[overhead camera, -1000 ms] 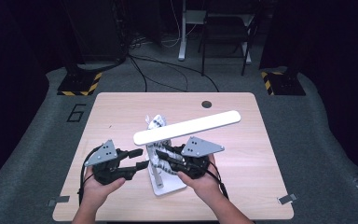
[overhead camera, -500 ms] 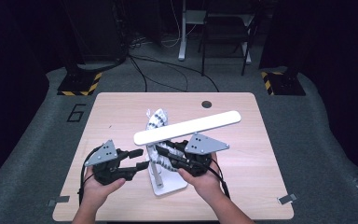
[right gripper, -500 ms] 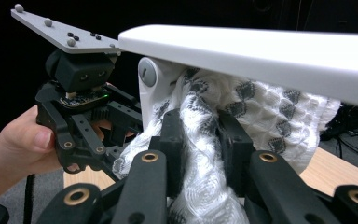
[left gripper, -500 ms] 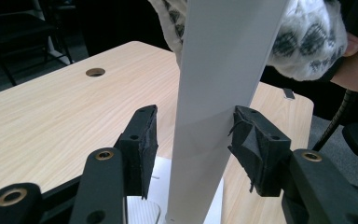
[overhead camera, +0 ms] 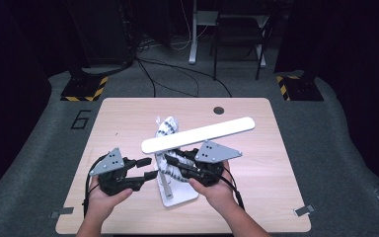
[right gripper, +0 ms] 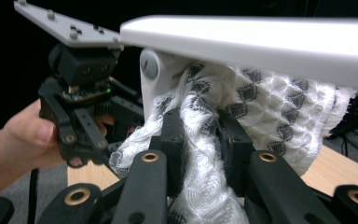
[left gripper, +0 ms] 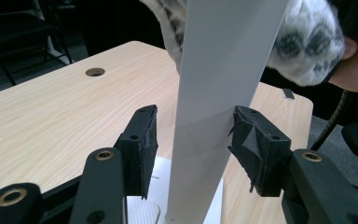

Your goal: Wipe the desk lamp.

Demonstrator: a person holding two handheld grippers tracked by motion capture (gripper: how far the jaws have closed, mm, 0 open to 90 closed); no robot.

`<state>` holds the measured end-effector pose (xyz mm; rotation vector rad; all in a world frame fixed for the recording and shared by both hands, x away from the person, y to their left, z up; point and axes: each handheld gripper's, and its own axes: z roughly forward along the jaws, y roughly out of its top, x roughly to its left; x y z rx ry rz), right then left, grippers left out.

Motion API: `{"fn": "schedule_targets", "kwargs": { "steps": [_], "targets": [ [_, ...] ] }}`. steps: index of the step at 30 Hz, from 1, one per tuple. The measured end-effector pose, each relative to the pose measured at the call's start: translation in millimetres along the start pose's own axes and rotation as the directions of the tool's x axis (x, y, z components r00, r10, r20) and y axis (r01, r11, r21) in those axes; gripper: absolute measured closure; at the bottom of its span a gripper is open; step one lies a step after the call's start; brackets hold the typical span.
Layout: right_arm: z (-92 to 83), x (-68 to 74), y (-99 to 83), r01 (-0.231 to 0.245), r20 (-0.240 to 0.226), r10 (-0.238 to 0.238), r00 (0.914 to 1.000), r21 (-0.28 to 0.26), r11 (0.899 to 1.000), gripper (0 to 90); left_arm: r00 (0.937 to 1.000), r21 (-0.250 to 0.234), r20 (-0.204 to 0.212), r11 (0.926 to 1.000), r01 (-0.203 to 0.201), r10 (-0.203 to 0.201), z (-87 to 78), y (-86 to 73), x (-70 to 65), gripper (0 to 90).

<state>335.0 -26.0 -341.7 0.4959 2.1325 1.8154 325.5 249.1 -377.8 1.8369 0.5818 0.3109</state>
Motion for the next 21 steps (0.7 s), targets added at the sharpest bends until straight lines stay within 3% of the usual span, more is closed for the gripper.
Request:
{"fn": "schedule_targets", "kwargs": {
  "steps": [6,10,16,21],
  "targets": [
    [3.0,-0.4,-7.7,0.01,0.0,-0.011,0.9999,0.044,0.999,75.0,1.0,0.003,-0.003,1.0,-0.005,0.005,-0.4,0.7,-0.5,50.1],
    [1.5,-0.5,-10.9,0.021,0.023,-0.022,0.9995,0.046,0.999,74.6,0.9998,-0.006,0.021,1.0,-0.007,0.007,-1.5,1.9,-0.7,49.2],
    [-2.9,0.1,-9.7,-0.013,0.021,0.013,0.9997,-0.006,1.0,74.8,0.9994,-0.017,0.035,0.9999,0.004,-0.003,-1.2,1.7,-1.7,46.4],
    [-6.6,4.1,-7.6,-0.017,0.02,0.018,0.9996,-0.052,0.998,74.9,0.999,0.002,0.042,0.9999,-0.017,0.017,3.7,1.1,-3.0,45.2]
  ]
}}
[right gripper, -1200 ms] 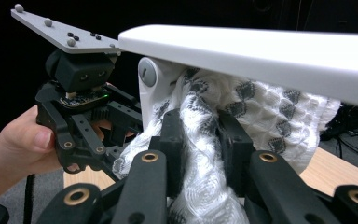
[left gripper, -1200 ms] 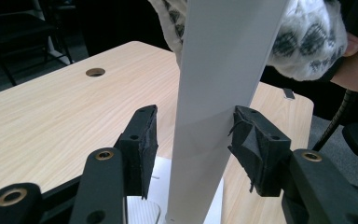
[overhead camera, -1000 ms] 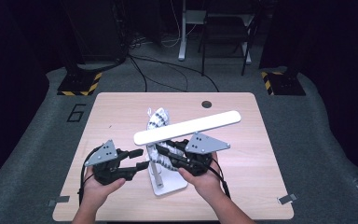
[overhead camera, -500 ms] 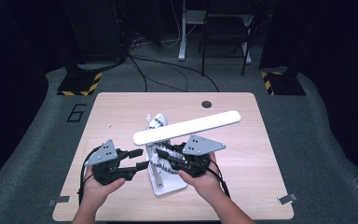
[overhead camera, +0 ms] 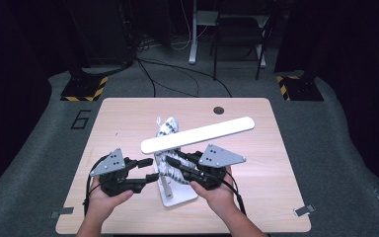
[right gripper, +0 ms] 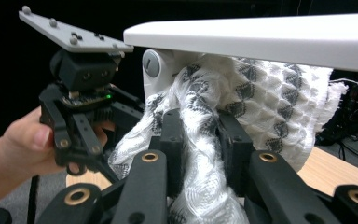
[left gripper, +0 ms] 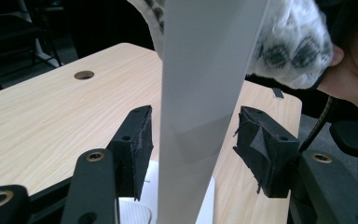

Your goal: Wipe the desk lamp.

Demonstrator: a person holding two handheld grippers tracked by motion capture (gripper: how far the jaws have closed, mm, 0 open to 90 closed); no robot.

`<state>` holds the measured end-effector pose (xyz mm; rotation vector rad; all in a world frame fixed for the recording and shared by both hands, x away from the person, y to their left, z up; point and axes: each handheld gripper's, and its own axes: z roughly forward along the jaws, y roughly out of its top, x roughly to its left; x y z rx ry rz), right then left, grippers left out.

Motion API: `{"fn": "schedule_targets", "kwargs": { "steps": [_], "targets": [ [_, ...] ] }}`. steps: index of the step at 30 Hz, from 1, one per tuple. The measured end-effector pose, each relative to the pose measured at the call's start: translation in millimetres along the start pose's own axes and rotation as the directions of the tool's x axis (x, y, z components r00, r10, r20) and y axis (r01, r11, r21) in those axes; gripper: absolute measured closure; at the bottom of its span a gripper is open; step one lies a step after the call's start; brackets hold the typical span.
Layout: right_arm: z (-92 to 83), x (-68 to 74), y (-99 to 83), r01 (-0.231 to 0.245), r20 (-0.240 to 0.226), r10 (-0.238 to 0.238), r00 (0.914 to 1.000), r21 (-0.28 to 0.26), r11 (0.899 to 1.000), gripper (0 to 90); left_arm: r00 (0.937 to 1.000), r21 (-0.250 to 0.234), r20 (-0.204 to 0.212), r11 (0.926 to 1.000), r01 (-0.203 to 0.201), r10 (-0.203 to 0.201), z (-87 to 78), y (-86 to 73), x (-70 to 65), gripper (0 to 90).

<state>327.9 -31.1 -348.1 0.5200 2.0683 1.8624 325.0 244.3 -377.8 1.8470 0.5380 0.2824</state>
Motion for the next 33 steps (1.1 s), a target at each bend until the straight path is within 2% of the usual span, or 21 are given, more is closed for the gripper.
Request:
{"fn": "schedule_targets", "kwargs": {
  "steps": [5,15,17,22,23,32,33],
  "targets": [
    [1.3,1.6,-4.9,-0.013,0.008,0.013,0.9999,-0.034,0.999,75.0,0.9999,0.017,0.003,0.9997,-0.017,0.017,6.4,-1.3,-1.3,44.0],
    [2.1,8.1,-9.2,-0.017,0.038,0.021,0.9991,-0.085,0.996,75.2,0.9998,0.028,-0.005,0.9995,-0.018,0.018,17.1,-5.8,-1.9,44.1],
    [1.2,9.8,-9.5,-0.033,0.042,0.037,0.9984,-0.087,0.996,75.2,0.9999,0.029,-0.002,0.9994,-0.017,0.017,18.2,-6.5,-1.4,44.8],
    [1.1,12.3,-10.5,-0.021,0.058,0.027,0.9979,-0.104,0.994,75.2,0.9996,0.018,-0.019,0.9997,-0.019,0.019,23.3,-9.2,-1.7,49.8],
    [0.8,13.4,-10.8,-0.029,0.059,0.035,0.9977,-0.102,0.994,75.3,0.9997,0.018,-0.016,0.9996,-0.02,0.021,23.2,-9.4,-1.0,51.0],
    [-0.3,19.5,-11.9,-0.005,0.1,0.017,0.9949,-0.117,0.993,75.5,0.9989,0.009,0.005,0.9988,-0.048,0.048,24.4,-10.1,1.0,52.4],
    [0.4,21.6,-12.1,0.014,0.12,0.001,0.9928,-0.119,0.993,75.5,0.9985,0.004,0.014,0.9986,-0.053,0.053,24.4,-10.6,2.0,52.5]
  ]
}}
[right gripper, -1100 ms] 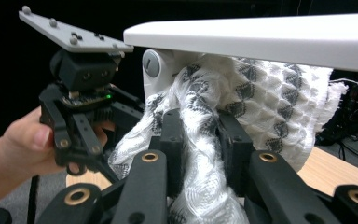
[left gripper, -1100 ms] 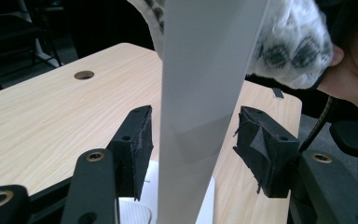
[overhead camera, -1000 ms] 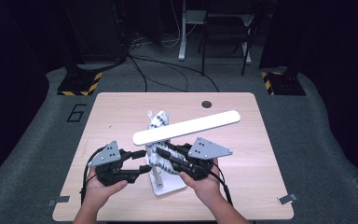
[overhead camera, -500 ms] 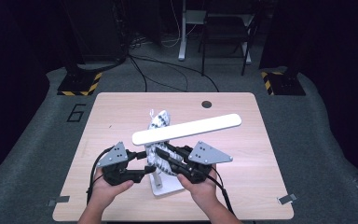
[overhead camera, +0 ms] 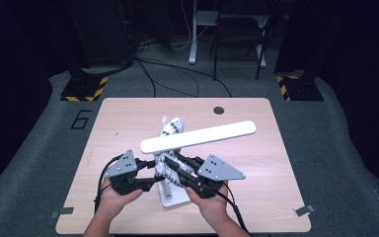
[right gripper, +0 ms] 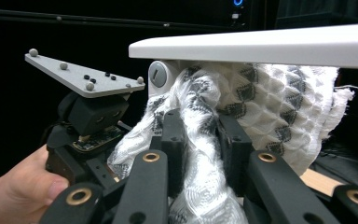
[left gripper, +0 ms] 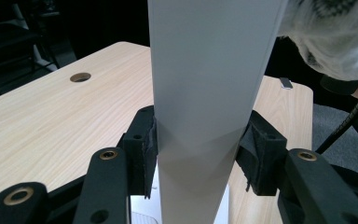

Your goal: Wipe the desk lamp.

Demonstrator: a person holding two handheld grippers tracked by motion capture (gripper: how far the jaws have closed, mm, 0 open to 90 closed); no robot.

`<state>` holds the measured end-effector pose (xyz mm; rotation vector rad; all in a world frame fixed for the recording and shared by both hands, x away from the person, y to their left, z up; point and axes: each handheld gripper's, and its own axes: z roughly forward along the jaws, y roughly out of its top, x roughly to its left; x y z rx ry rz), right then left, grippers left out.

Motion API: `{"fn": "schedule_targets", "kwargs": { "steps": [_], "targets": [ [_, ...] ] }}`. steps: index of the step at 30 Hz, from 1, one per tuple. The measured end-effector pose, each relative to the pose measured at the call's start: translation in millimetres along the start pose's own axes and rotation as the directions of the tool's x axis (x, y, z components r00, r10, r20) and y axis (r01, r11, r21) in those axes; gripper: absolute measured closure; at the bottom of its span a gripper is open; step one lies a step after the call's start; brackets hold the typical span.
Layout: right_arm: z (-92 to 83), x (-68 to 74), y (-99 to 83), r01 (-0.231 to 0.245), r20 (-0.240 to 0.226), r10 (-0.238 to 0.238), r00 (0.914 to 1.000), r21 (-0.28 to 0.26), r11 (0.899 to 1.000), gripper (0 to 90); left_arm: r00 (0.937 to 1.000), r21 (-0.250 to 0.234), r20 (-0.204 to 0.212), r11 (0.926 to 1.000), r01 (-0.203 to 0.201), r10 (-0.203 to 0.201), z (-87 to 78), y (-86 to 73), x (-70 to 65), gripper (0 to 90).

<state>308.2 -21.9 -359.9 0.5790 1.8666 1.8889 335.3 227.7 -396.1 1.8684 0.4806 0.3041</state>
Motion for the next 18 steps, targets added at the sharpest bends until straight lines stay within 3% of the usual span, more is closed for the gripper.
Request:
{"fn": "schedule_targets", "kwargs": {
  "steps": [6,12,18],
  "targets": [
    [0.0,2.0,2.6,-0.007,0.029,0.007,0.9995,-0.017,1.0,75.5,0.9999,-0.005,0.011,1.0,-0.005,0.005,0.0,-0.8,1.2,52.7],
    [-5.5,-1.7,5.7,-0.066,0.021,0.067,0.9975,-0.054,0.996,76.2,1.0,0.004,-0.003,1.0,-0.007,0.007,0.6,0.4,-1.0,52.8],
    [-6.8,-0.8,5.6,-0.065,0.027,0.067,0.9974,-0.063,0.996,76.3,0.9999,0.005,-0.011,1.0,-0.005,0.005,0.6,0.5,-1.9,52.9]
  ]
}}
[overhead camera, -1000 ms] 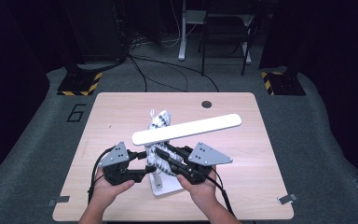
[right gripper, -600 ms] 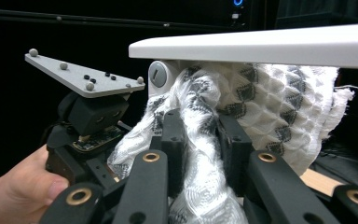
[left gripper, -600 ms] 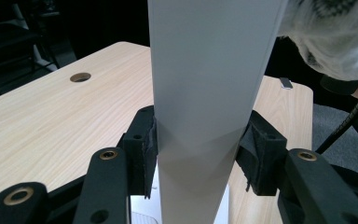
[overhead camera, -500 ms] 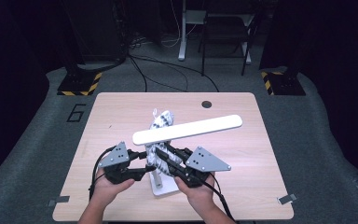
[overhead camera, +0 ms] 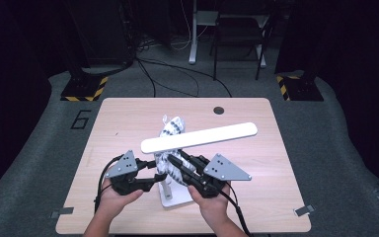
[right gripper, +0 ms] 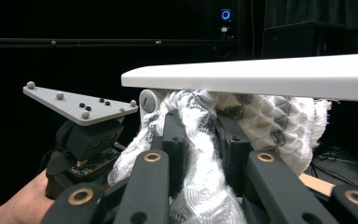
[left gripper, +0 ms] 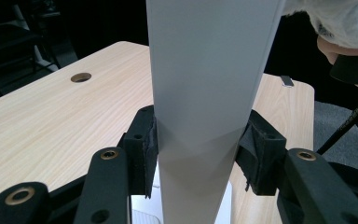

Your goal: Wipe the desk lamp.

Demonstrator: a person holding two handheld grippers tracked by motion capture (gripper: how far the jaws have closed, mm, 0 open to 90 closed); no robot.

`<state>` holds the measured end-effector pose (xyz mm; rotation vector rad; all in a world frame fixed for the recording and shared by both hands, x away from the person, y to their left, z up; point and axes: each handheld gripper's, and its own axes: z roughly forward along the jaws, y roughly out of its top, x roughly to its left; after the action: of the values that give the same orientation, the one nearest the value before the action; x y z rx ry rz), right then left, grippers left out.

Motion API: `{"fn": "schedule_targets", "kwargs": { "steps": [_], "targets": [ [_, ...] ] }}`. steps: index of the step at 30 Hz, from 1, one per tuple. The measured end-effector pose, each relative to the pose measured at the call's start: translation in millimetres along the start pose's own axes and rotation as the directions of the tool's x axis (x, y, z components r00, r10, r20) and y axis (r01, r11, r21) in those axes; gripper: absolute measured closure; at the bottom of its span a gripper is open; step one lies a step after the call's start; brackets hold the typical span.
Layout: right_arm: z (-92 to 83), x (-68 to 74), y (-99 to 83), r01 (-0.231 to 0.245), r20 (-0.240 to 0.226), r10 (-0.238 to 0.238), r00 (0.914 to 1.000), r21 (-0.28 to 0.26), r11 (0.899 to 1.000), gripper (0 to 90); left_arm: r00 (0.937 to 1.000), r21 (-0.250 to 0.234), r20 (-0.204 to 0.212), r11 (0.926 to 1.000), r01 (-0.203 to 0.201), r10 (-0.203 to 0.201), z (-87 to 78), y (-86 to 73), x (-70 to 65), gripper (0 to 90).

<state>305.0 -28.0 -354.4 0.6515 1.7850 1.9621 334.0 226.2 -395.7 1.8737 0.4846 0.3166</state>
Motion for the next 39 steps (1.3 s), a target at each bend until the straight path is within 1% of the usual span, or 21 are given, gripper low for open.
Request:
{"fn": "schedule_targets", "kwargs": {
  "steps": [4,5,6,8,10,13,15,16,17,22,28,32,34,35,39],
  "targets": [
    [-2.7,-2.0,-0.6,-0.011,0.011,0.011,0.9999,-0.013,1.0,76.4,1.0,-0.001,-0.001,1.0,0.001,-0.001,0.1,-0.1,-0.1,52.8],
    [-3.2,-2.3,-0.8,-0.014,0.014,0.014,0.9998,-0.016,1.0,76.4,1.0,0.001,-0.003,1.0,-0.006,0.006,0.0,0.1,0.3,52.9],
    [-4.1,-3.1,-1.0,-0.014,0.017,0.014,0.9997,-0.018,1.0,76.4,1.0,0.004,-0.002,1.0,0.003,-0.003,-0.2,0.1,-0.4,52.9],
    [-5.9,-4.6,-1.4,-0.018,0.023,0.019,0.9996,-0.024,1.0,76.3,1.0,0.005,-0.004,1.0,-0.001,0.001,-0.3,0.3,-0.5,52.8],
    [-8.1,-5.9,-1.4,-0.015,0.03,0.016,0.9994,-0.029,0.999,76.3,1.0,0.004,-0.005,1.0,0.001,-0.001,-0.3,0.2,-0.4,52.8],
    [-13.7,-8.8,-1.5,-0.024,0.045,0.025,0.9987,-0.038,0.999,76.3,1.0,0.01,-0.005,0.9999,-0.002,0.002,-0.5,0.6,-0.4,52.9],
    [-18.7,-12.4,-1.3,-0.021,0.06,0.023,0.998,-0.044,0.999,76.3,1.0,0.014,-0.005,0.9999,-0.001,0.002,-0.7,0.8,-0.7,52.9],
    [-18.7,-12.4,-1.3,-0.021,0.06,0.023,0.998,-0.044,0.999,76.3,1.0,0.014,-0.005,0.9999,-0.001,0.002,-0.7,0.8,-0.7,52.9],
    [-23.1,-16.5,-0.7,-0.013,0.077,0.016,0.9969,-0.048,0.999,76.3,1.0,0.012,-0.007,0.9999,0.0,0.0,-0.6,0.7,-0.9,52.9],
    [-30.3,-23.2,1.3,-0.008,0.105,0.013,0.9944,-0.041,0.999,76.3,0.9999,0.011,-0.015,0.9999,-0.002,0.003,-0.1,0.7,-1.9,53.0],
    [-24.5,-17.8,0.5,0.001,0.087,0.003,0.9962,-0.043,0.999,76.3,0.9998,0.015,-0.018,0.9999,0.0,0.001,-0.2,1.0,-2.4,53.0],
    [-16.6,-10.8,0.7,0.012,0.066,-0.01,0.9978,-0.03,0.999,76.3,0.9996,0.016,-0.028,0.9999,0.001,0.0,0.4,1.5,-3.8,53.0],
    [-12.2,-7.2,0.7,0.01,0.053,-0.009,0.9985,-0.024,1.0,76.3,0.9996,0.02,-0.029,0.9998,0.0,0.0,0.4,1.7,-4.2,53.1],
    [-9.5,-4.9,0.8,0.011,0.047,-0.01,0.9989,-0.023,1.0,76.3,0.9995,0.022,-0.031,0.9997,-0.007,0.007,0.1,1.9,-3.7,53.0],
    [-3.6,-0.6,0.7,0.001,0.031,0.0,0.9995,-0.019,1.0,76.2,0.9995,0.02,-0.031,0.9998,0.001,-0.001,0.2,1.7,-4.2,53.1]
  ]
}}
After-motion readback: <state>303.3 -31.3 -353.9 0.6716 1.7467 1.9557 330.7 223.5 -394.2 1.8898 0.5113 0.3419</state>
